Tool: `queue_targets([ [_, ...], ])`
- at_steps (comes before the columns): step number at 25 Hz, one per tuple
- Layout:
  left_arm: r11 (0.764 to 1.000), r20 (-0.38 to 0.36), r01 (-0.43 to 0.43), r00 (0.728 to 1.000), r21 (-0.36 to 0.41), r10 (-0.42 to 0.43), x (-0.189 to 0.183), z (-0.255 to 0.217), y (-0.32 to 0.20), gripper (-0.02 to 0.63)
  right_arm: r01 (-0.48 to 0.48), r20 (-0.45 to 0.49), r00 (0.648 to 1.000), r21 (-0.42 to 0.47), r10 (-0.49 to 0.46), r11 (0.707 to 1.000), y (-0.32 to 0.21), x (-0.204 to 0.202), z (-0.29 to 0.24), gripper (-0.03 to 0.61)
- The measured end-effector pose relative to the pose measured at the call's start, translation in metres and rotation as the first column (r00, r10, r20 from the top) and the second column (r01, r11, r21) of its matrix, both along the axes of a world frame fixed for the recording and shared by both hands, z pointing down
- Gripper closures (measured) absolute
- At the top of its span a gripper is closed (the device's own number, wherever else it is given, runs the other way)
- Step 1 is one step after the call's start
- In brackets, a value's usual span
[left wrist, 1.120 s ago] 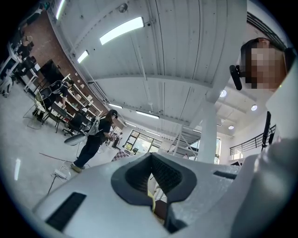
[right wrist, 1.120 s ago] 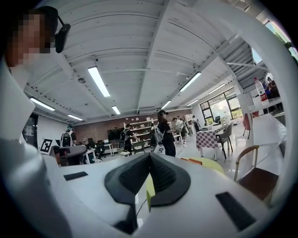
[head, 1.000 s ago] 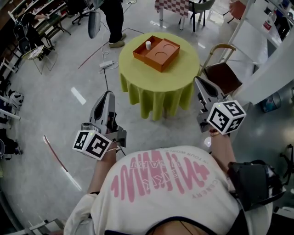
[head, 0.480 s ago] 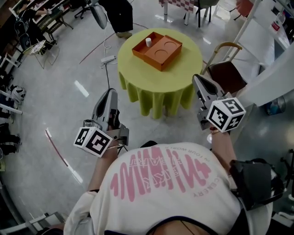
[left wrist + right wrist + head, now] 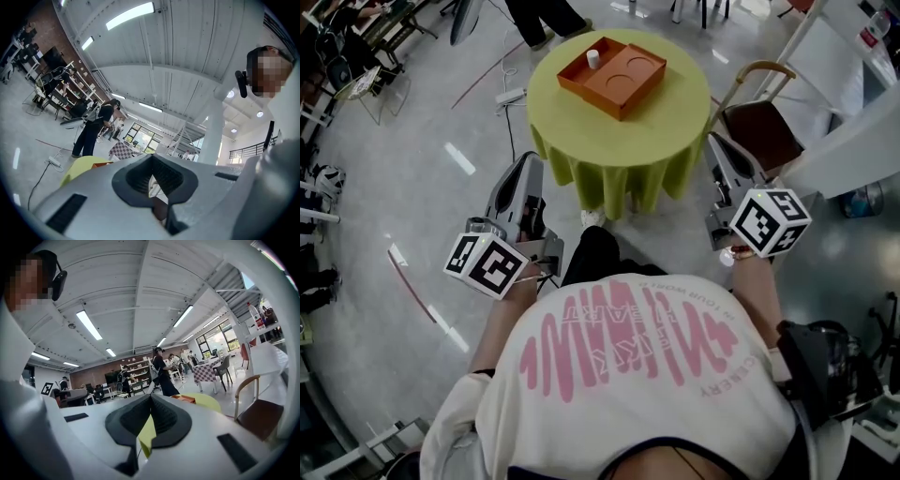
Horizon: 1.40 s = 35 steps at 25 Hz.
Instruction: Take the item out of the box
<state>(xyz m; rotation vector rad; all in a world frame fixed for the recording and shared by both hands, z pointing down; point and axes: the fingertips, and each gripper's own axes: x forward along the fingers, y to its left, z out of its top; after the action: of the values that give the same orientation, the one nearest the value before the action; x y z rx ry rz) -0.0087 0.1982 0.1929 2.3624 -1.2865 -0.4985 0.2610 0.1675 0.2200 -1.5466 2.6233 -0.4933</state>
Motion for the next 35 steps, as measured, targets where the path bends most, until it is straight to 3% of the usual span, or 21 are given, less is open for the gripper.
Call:
queue_targets([
  [12,0.998,-0.021,-0.064,0.998,-0.008,0.063,0.018,0.003,-0.048,0.606,-0.013,-0.022,1.0,-0.021,0.013,1.0,-0.018,0.001,0.002,0.574],
  [22,0.994,-0.04,-0.105,0.994,0.011,0.106,0.019,0.001,-0.136,0.606,-0.026,-0.035,0.999,-0.015,0.025,1.0,-0.094,-0.005,-0.001,0.574],
  [35,0.989,-0.048,-0.148,0.988,0.028,0.149,-0.014,-0.022,-0.261,0.606,-0.04,-0.042,0.998,-0.017,0.039,0.999,-0.209,-0.048,-0.02,0.574],
])
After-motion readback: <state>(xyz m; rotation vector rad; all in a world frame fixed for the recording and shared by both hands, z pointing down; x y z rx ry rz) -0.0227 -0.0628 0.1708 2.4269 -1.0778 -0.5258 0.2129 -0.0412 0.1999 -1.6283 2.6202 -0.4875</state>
